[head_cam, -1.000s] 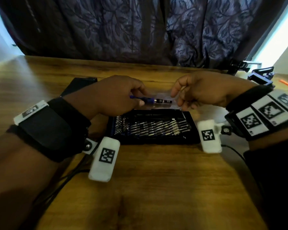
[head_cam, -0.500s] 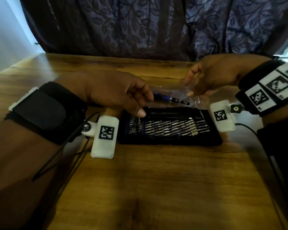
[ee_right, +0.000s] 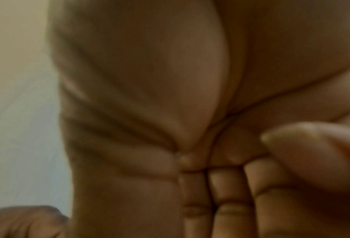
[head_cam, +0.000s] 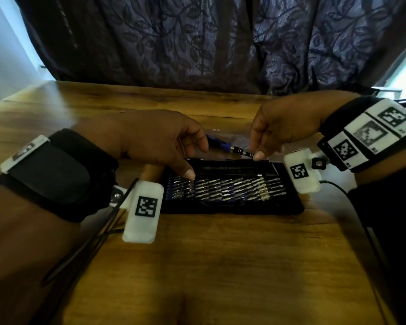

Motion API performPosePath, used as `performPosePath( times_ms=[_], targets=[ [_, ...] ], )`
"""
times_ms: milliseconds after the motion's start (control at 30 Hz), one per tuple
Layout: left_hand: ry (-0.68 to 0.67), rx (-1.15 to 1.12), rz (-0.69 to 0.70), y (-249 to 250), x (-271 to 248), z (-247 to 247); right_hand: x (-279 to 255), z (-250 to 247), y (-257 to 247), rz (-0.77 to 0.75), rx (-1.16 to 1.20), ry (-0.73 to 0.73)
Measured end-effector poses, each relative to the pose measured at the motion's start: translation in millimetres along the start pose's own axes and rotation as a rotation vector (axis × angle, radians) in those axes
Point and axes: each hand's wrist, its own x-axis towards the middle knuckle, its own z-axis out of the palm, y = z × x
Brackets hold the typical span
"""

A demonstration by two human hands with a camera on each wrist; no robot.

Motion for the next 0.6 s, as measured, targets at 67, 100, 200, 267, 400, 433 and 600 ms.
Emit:
performPosePath(
  times_ms=[67,100,200,267,400,433,600],
  targets=[
    [0.003,-0.005,0.007,-0.9,1.0,0.1,8.4,-1.1,-3.3,-0.008,-0.096,-0.023],
    [0.005,-0.008,0.011,-1.7,1.7,-0.2,13.1,-1.7,-6.5,-0.01,-0.158,-0.034],
    [-0.001,0.001,0.012,-1.3,3.1,-0.9,26.1,-0.4,-15.9,-0.04,-0.308,-0.039],
    [-0.004,0.036,0.011,-0.4,2.6,-1.2,30.5,0.8,-21.3,-0.077,-0.395,-0.013],
    [0.121,0.185,0.068,5.0,-0.6,-2.9,28.5,5.5,-30.7,-0.09,-0.559,0.002],
    [0.193,0.212,0.104,7.5,-1.8,-4.7,25.0,5.2,-32.1,-0.086,-0.596,0.014],
    [0.461,0.257,0.306,16.0,-5.5,-8.8,-8.2,-12.1,-41.1,-0.065,-0.547,0.144]
  ],
)
